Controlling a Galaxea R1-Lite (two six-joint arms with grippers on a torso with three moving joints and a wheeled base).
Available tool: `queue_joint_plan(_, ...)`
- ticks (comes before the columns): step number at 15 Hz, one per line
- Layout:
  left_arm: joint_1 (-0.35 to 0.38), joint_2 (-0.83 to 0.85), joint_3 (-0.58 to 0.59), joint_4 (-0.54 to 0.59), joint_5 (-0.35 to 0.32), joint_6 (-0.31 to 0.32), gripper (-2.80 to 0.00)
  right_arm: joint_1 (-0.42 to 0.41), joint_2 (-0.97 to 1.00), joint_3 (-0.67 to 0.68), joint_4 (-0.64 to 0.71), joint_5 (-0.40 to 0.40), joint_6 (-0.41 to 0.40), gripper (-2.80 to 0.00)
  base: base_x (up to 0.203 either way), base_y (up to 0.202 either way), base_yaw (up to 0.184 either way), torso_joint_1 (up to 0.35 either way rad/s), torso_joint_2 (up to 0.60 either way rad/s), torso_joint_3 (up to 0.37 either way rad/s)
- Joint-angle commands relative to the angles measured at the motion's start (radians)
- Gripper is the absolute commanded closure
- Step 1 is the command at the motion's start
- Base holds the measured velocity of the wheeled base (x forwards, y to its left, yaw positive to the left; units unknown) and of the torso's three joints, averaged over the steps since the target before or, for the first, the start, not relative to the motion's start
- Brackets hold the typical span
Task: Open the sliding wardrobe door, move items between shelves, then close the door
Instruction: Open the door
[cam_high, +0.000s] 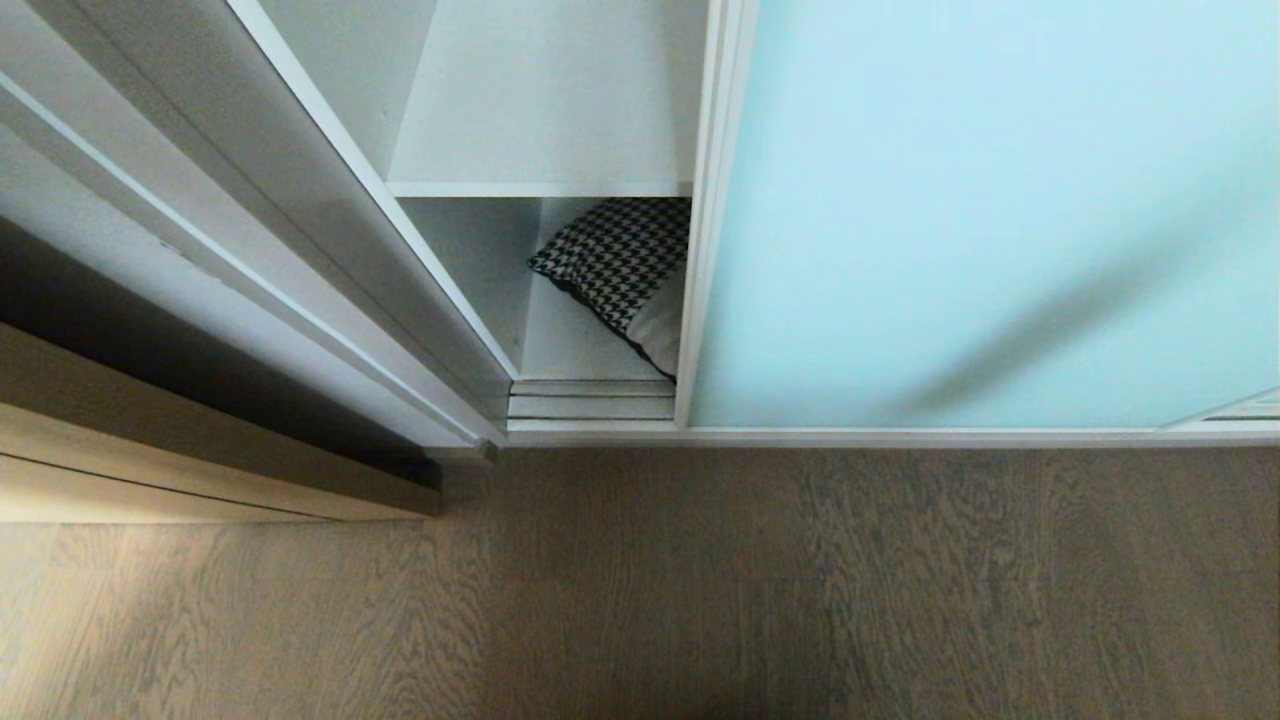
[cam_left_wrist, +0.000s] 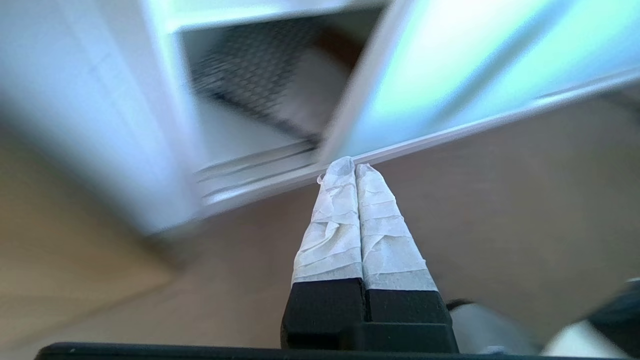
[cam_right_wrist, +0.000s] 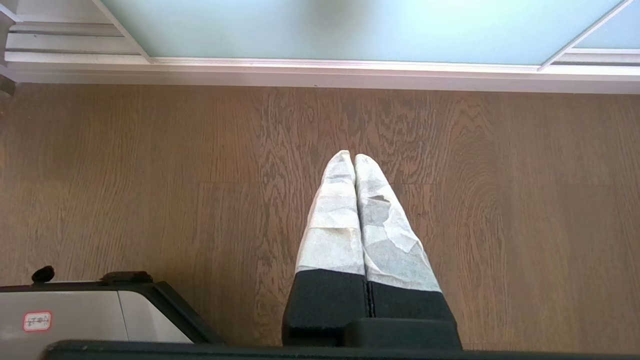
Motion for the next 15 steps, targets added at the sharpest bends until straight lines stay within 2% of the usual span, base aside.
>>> queue_joint_plan(1, 0.000, 0.153, -0.087, -0.004, -0.070, -0.017, 0.00, 0.000, 0.003, 0.000, 0.000, -0.002, 0.000, 0.00, 0.000, 0.000, 0.000, 0.000, 0.00, 0.000)
queue_joint_plan(3, -0.001, 0.248, -0.160, -0.009, -0.149, -0.030, 0.00, 0.000, 0.003, 0.000, 0.000, 0.000, 0.000, 0.00, 0.000, 0.000, 0.000, 0.000, 0.00, 0.000)
queue_joint_plan(5, -0.003, 0.333, -0.257, -0.012, -0.187, -0.032, 0.00, 0.001, 0.003, 0.000, 0.000, 0.000, 0.000, 0.00, 0.000, 0.000, 0.000, 0.000, 0.00, 0.000)
queue_joint_plan(9, -0.063, 0.454, -0.427, -0.005, -0.198, -0.030, 0.00, 0.001, 0.003, 0.000, 0.000, -0.002, 0.000, 0.00, 0.000, 0.000, 0.000, 0.000, 0.00, 0.000)
queue_joint_plan(15, -0.219, 0.457, -0.457, 0.011, -0.204, -0.026, 0.00, -0.001, 0.003, 0.000, 0.000, 0.000, 0.000, 0.00, 0.000, 0.000, 0.000, 0.000, 0.00, 0.000)
